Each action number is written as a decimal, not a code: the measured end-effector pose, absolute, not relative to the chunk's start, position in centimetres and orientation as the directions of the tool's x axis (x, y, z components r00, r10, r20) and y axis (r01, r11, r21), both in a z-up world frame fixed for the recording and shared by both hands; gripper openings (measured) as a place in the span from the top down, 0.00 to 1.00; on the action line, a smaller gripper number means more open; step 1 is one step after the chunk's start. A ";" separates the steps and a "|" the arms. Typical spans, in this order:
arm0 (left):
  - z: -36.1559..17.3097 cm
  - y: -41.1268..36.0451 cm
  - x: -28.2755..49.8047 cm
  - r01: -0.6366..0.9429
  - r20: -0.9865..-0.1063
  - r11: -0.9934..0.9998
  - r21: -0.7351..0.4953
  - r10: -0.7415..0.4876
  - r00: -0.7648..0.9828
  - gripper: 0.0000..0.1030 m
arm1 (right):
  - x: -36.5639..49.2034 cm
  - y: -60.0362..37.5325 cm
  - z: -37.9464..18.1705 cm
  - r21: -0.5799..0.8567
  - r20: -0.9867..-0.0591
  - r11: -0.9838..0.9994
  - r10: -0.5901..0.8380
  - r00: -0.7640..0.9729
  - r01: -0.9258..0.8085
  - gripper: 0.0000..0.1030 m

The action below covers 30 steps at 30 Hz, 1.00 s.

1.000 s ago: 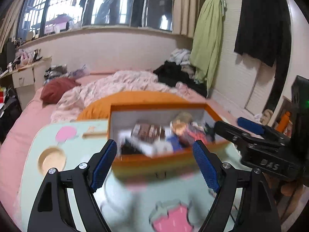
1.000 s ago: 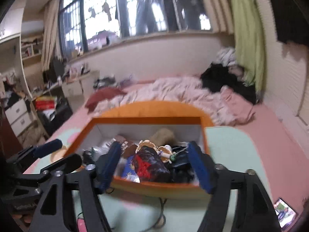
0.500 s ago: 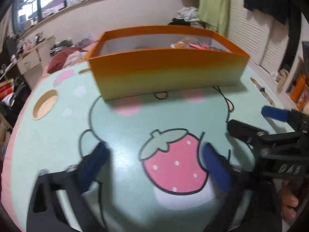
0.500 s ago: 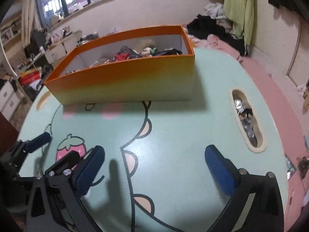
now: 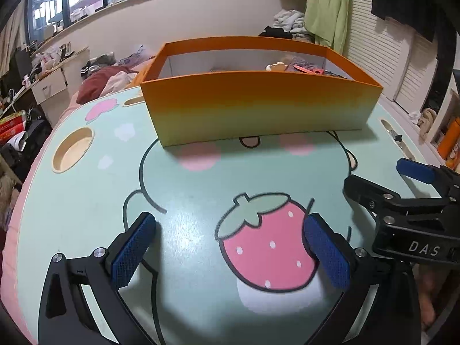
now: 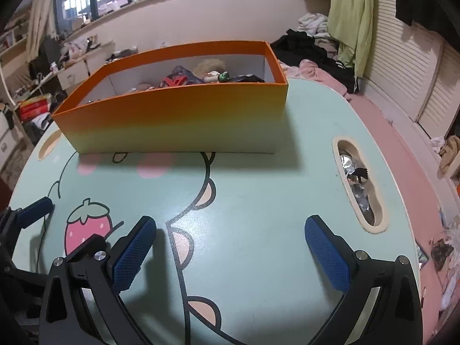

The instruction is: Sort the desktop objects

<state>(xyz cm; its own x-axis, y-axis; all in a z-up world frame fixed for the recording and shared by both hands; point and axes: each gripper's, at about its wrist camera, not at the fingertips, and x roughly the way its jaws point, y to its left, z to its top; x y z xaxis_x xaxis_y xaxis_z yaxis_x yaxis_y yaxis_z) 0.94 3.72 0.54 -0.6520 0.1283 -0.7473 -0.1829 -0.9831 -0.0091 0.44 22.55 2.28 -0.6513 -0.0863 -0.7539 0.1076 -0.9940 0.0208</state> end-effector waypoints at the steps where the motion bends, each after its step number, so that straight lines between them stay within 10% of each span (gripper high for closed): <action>1: 0.6 3.6 0.6 -0.172 -0.752 -0.985 -0.010 0.121 -0.648 0.00 | 0.0 22.6 2.3 0.017 -0.761 -0.995 -0.078 -0.644 0.100 0.00; 11: 0.7 0.7 -2.6 0.116 -0.757 -0.993 -0.029 -0.054 -0.651 0.00 | -1.2 22.6 2.6 -0.012 -0.725 -0.997 -0.041 -0.688 0.073 0.00; 30: -0.2 1.9 -0.9 0.055 -0.721 -0.998 -0.021 -0.023 -0.693 0.00 | -1.0 22.3 2.0 -0.011 -0.715 -0.997 -0.049 -0.697 0.082 0.00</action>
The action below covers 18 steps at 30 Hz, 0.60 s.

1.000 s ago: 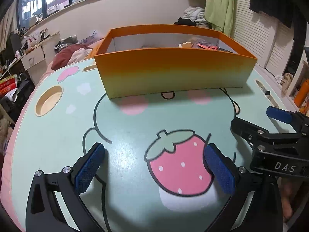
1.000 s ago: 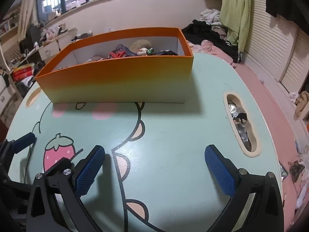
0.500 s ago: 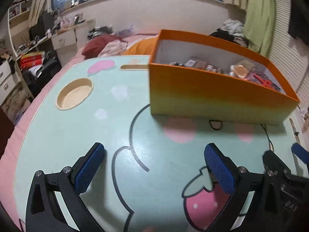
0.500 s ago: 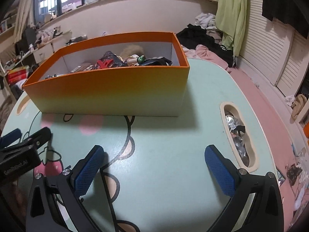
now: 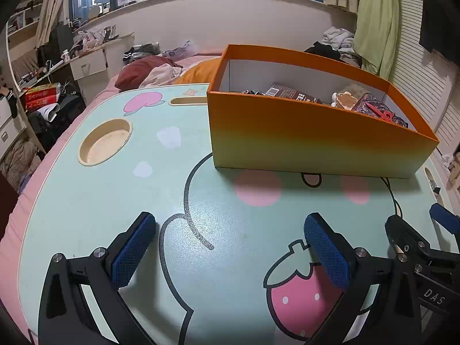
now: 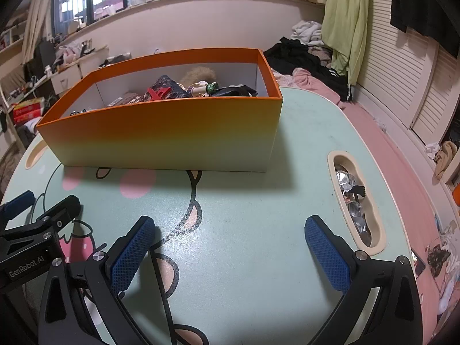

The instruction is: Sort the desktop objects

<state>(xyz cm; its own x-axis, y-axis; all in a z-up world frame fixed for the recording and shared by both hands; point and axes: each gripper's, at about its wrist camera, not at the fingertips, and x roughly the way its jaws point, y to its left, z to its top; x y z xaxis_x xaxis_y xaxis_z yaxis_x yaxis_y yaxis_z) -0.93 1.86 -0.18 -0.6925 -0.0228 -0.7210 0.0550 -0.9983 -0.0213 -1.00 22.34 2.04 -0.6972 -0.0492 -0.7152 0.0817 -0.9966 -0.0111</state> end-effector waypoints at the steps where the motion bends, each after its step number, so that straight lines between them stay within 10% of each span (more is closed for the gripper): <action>1: -0.2 1.9 -0.9 0.055 -0.721 -0.998 -0.021 -0.023 -0.693 0.00 | -0.9 22.4 2.0 -0.011 -0.715 -0.997 -0.049 -0.697 0.081 0.00; 18: 0.6 2.2 -0.5 0.038 -0.714 -0.999 -0.021 -0.011 -0.700 0.00 | 1.5 22.4 1.4 -0.026 -0.667 -0.978 -0.137 -0.732 0.206 0.00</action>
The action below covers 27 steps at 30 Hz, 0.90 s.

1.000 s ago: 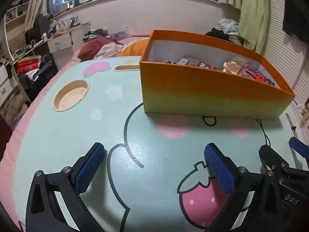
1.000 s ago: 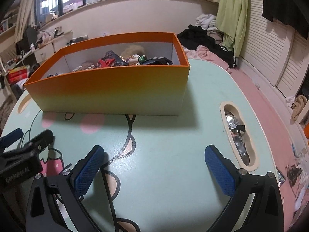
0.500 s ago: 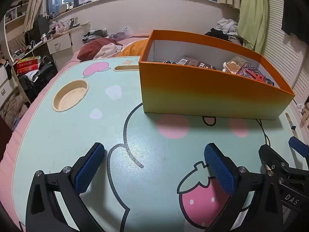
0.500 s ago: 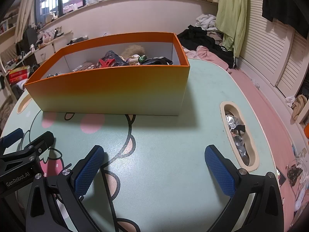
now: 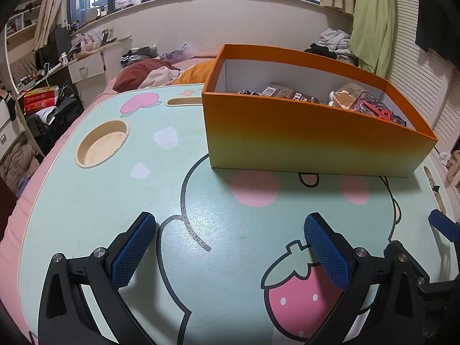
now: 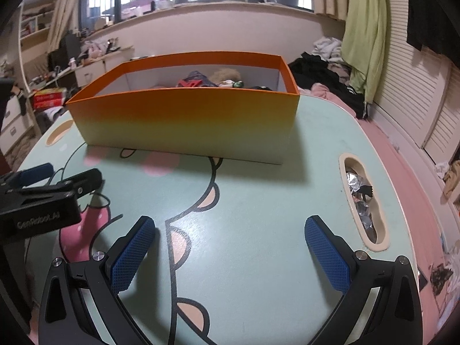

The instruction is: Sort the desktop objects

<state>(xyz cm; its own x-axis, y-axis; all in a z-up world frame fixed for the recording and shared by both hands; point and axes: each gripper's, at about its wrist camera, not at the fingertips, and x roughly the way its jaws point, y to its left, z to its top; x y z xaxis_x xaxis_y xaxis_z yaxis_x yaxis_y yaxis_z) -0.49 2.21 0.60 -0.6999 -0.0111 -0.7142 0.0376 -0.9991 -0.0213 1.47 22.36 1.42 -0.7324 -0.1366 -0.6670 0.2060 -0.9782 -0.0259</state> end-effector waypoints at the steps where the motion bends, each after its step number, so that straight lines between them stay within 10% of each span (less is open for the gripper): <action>1: 0.6 2.2 -0.5 0.036 -0.714 -0.999 -0.021 -0.010 -0.700 0.00 | 1.6 22.3 1.4 -0.026 -0.666 -0.978 -0.138 -0.733 0.208 0.00; 27: 0.9 3.0 -0.9 -0.030 -0.718 -0.999 -0.027 0.040 -0.695 0.00 | 2.7 21.4 0.7 -0.055 -0.645 -0.941 -0.222 -0.731 0.334 0.00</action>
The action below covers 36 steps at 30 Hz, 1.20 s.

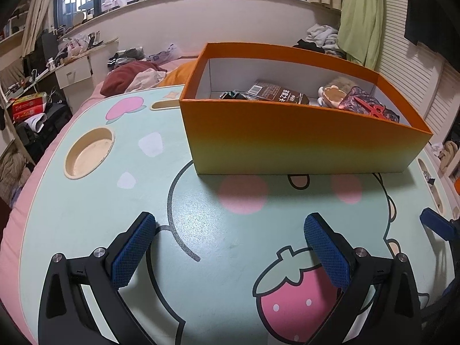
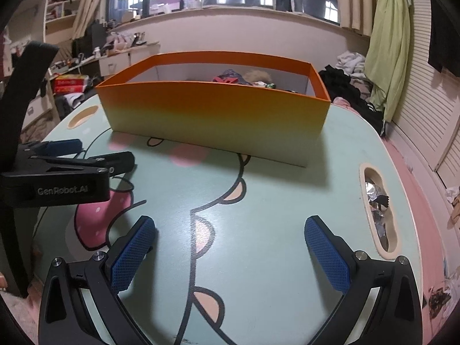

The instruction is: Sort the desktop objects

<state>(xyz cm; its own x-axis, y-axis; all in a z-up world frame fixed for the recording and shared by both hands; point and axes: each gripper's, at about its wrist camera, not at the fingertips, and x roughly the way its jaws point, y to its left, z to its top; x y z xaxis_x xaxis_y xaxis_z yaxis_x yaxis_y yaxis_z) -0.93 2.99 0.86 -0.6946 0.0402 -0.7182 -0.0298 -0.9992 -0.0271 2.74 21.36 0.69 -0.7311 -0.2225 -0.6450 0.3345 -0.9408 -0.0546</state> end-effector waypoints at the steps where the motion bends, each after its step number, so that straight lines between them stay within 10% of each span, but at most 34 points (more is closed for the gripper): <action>1: 0.9 3.1 -0.8 -0.033 -0.718 -0.999 -0.028 0.043 -0.695 0.00 | 2.9 21.3 0.7 -0.055 -0.643 -0.940 -0.224 -0.732 0.336 0.00; 25: 1.4 4.5 -1.4 -0.215 -0.781 -0.976 -0.011 0.143 -0.608 0.00 | 3.8 17.5 0.6 -0.056 -0.711 -0.818 -0.369 -0.598 0.572 0.00; 32: 2.3 1.4 -1.1 -0.081 -0.747 -0.974 -0.213 0.216 -0.629 0.00 | 2.4 23.3 2.1 0.431 -0.655 -0.827 -0.562 -0.504 0.362 0.00; 36: 1.9 3.8 -1.2 -0.157 -0.817 -0.988 -0.012 0.100 -0.568 0.00 | 0.9 24.2 2.2 0.485 -0.641 -0.834 -0.544 -0.541 0.264 0.00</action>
<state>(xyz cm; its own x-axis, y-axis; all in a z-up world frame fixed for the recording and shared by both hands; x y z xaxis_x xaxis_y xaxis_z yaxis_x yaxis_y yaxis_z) -1.21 3.83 1.92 -0.5681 0.1000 -0.8168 -0.1570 -0.9875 -0.0116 0.92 24.17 2.17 -0.5405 -0.5445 -0.6414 0.2640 -0.8336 0.4852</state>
